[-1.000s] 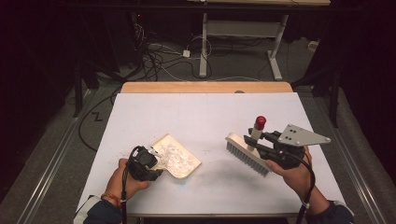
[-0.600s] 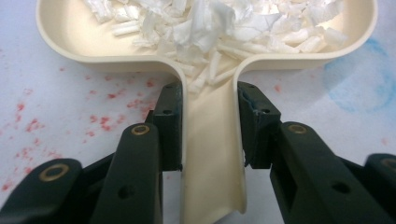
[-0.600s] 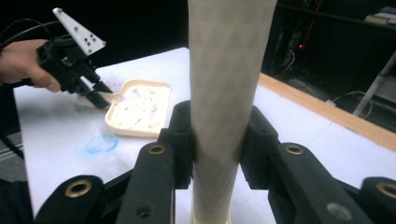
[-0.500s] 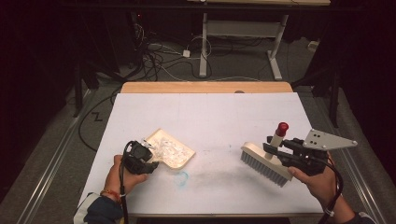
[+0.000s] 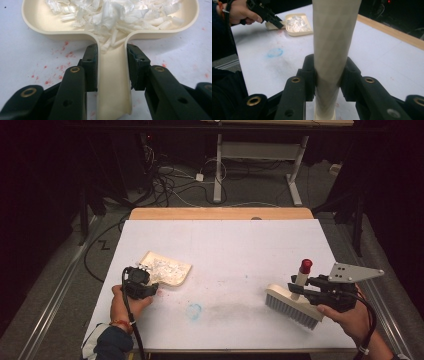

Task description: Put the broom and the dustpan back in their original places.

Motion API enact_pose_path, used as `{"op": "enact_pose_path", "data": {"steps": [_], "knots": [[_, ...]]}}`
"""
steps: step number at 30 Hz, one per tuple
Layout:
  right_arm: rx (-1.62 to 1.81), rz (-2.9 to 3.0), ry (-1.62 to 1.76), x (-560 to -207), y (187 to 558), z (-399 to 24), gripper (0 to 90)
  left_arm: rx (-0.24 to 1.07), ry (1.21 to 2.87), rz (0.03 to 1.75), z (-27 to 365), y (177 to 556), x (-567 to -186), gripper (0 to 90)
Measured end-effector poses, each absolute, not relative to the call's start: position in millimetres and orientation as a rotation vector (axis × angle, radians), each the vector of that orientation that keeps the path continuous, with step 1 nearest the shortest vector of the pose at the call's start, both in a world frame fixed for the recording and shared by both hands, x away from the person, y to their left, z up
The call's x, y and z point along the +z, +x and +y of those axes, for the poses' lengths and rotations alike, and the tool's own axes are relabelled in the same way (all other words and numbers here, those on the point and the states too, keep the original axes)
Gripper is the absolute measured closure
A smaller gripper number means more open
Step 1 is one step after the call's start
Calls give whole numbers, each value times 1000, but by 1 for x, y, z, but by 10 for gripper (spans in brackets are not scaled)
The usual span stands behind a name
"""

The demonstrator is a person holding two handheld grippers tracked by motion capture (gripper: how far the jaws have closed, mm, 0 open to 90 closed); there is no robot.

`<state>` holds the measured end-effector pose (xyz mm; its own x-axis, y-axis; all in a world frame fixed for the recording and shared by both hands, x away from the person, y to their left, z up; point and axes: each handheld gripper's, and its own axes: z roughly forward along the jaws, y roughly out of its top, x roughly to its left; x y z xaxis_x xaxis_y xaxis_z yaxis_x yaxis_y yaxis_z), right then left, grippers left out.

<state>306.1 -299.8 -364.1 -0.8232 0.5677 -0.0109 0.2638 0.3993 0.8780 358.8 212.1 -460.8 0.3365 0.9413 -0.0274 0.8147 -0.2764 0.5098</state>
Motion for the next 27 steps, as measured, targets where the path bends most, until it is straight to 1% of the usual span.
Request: {"op": "enact_pose_path", "data": {"steps": [3, 6, 8, 9, 12, 14, 18, 20, 22, 24, 27], "knots": [[1382, 2366, 734, -368, 312, -301, 703, 361, 2149, 1551, 210, 358, -464, 541], [1372, 2363, 758, -371, 318, -302, 702, 340, 2143, 1540, 205, 353, -464, 482], [1364, 2350, 779, -371, 322, -304, 697, 320, 2122, 1529, 203, 347, -463, 461], [1358, 2348, 787, -371, 324, -304, 695, 322, 2121, 1515, 201, 345, -462, 443], [1325, 2321, 818, -370, 333, -305, 667, 331, 2129, 1465, 197, 336, -459, 436], [1312, 2317, 840, -370, 341, -304, 657, 335, 2126, 1423, 195, 331, -456, 410], [1252, 2304, 882, -371, 363, -298, 624, 394, 2137, 1361, 195, 324, -453, 397], [1202, 2281, 932, -372, 376, -296, 598, 509, 2134, 1275, 194, 317, -450, 351], [1146, 2270, 979, -374, 388, -293, 576, 593, 2134, 1172, 193, 309, -447, 343], [1100, 2253, 1004, -378, 399, -291, 569, 609, 2121, 1110, 193, 303, -446, 290], [1075, 2229, 1040, -382, 413, -287, 565, 627, 2113, 1085, 193, 299, -448, 260]]}}
